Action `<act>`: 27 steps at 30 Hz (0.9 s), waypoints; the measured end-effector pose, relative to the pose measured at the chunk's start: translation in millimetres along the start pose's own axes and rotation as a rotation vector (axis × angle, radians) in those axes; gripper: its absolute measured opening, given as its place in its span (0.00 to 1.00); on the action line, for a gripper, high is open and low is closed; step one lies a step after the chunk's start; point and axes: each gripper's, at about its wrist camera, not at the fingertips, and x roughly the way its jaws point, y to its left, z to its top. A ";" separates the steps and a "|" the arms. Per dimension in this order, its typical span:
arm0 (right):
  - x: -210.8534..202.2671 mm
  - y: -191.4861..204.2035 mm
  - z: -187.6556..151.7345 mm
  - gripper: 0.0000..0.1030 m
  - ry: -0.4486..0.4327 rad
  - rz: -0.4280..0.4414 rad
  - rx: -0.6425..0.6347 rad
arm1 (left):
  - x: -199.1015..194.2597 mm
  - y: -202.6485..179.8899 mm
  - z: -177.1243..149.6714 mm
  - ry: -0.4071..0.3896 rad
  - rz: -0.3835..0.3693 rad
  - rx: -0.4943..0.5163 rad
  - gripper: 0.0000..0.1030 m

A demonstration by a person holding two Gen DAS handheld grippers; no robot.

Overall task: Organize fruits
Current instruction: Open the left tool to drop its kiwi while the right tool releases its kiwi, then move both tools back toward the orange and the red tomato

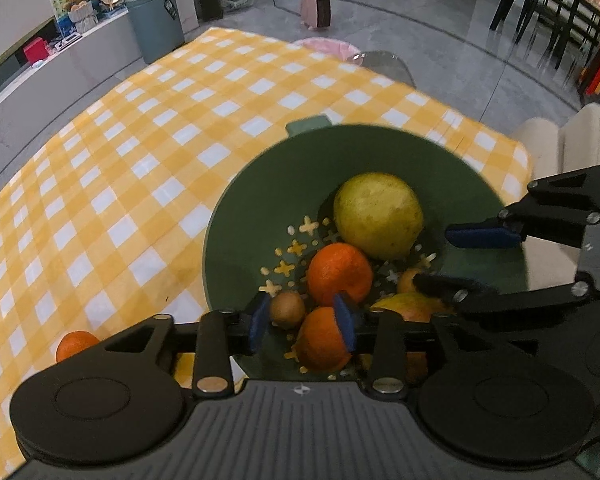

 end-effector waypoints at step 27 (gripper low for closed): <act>-87.7 48.3 -22.9 0.52 -0.275 0.097 0.183 | -133.9 39.4 -77.1 -0.235 0.043 -0.238 0.55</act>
